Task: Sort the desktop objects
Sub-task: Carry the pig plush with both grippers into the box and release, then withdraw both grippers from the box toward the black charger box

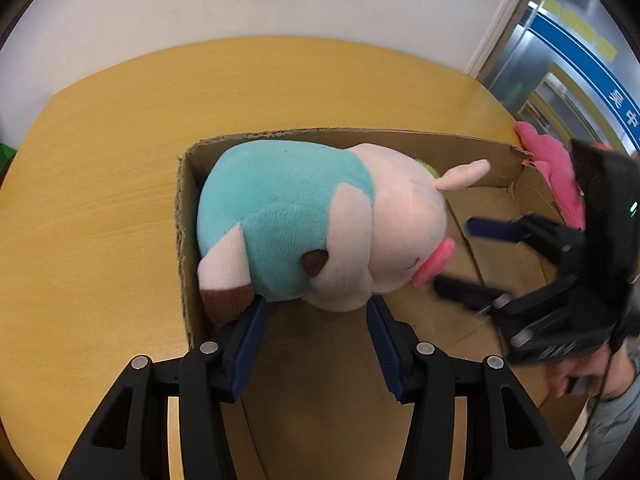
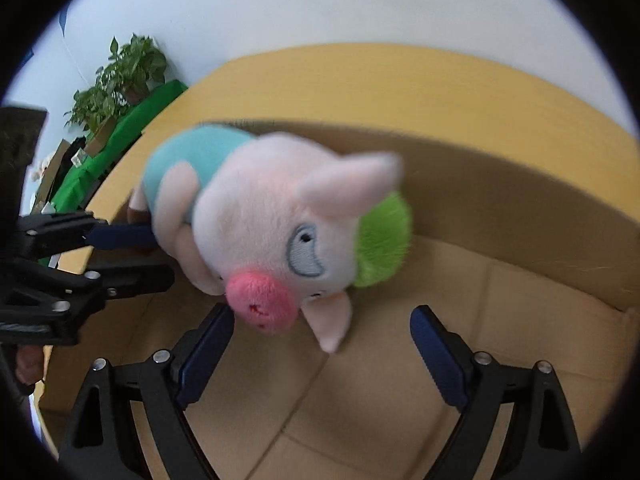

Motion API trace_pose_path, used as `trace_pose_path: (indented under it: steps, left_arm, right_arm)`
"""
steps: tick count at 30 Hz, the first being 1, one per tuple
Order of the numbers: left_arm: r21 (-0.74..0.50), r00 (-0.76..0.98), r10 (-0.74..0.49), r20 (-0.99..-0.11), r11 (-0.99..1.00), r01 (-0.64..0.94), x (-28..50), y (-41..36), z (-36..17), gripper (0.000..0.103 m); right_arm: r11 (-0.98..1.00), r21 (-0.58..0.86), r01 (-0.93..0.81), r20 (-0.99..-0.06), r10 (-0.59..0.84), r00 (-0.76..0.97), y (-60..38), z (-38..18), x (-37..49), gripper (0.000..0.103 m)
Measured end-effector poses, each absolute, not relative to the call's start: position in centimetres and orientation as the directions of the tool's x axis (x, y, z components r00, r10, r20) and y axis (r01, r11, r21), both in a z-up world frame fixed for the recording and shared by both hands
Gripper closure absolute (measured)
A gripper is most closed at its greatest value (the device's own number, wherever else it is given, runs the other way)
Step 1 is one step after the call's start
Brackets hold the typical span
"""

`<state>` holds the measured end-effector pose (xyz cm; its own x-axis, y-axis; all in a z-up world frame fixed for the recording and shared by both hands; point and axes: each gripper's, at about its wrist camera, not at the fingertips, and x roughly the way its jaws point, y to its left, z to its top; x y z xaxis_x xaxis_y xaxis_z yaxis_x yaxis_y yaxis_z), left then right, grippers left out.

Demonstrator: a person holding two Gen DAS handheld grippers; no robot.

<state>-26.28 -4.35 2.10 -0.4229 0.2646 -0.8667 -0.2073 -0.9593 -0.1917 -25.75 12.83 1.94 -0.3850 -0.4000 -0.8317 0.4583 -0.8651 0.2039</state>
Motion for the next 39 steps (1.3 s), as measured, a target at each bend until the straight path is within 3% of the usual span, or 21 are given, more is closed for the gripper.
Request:
trace_pose_path:
  steps: [3,5,8,13,17,22,26,29,32,35,39]
  left_arm:
    - [-0.22,-0.476,0.307,-0.824,-0.948,-0.229,-23.3,-5.3,4.5,0.041]
    - [-0.244,-0.523,0.346,-0.779,-0.936,-0.255,-20.3,-6.1,6.4,0.027]
    - [-0.201,-0.6,0.326,-0.73,-0.942,-0.267,-15.4,-6.1,8.6,0.019]
    - [-0.179,-0.64,0.328,-0.695,-0.941,-0.288,-8.7,-5.8,8.6,0.016]
    - [-0.181,-0.608,0.31,-0.731,-0.947,-0.264,-5.9,-5.7,6.0,0.016]
    - [-0.249,-0.562,0.311,-0.767,-0.951,-0.186,-4.4,-5.8,2.7,0.016]
    - [-0.167,-0.596,0.23,-0.769,-0.973,-0.16,-3.2,-4.9,3.0,0.016]
    - [-0.193,-0.673,0.239,-0.7,-0.971,-0.144,-1.4,-4.7,5.4,0.016]
    - [-0.187,-0.792,0.234,-0.565,-0.97,-0.153,2.3,-3.6,9.4,0.015]
    - [-0.185,-0.847,0.262,-0.463,-0.963,-0.197,5.7,-2.2,11.9,0.007]
    - [-0.11,-0.893,0.274,-0.356,-0.962,-0.252,10.3,-0.1,14.2,0.006]
  right_arm:
    - [-0.878,0.192,0.438,-0.795,-0.401,-0.455,15.8,6.0,-23.2,0.012]
    - [-0.872,0.189,0.452,-0.758,-0.422,-0.498,17.6,8.9,-20.4,0.011]
    - [-0.875,0.146,0.462,-0.708,-0.419,-0.569,19.9,12.5,-15.5,0.002]
    - [-0.89,0.073,0.45,-0.664,-0.38,-0.644,23.4,13.8,-7.7,0.001]
    - [-0.91,0.016,0.414,-0.731,-0.293,-0.616,25.4,9.6,-4.4,0.001]
    - [-0.937,0.06,0.344,-0.773,-0.262,-0.577,27.9,5.8,-3.5,0.001]
    - [-0.939,0.141,0.313,-0.741,-0.31,-0.596,30.3,6.6,-2.5,0.001]
    - [-0.893,0.281,0.35,-0.611,-0.448,-0.652,32.0,10.8,-0.3,0.001]
    - [-0.827,0.389,0.407,-0.468,-0.558,-0.686,33.4,15.3,2.5,0.001]
    - [-0.739,0.493,0.459,-0.361,-0.654,-0.665,34.5,17.8,5.1,0.001]
    - [-0.705,0.56,0.434,-0.326,-0.67,-0.668,35.3,18.0,7.1,0.001]
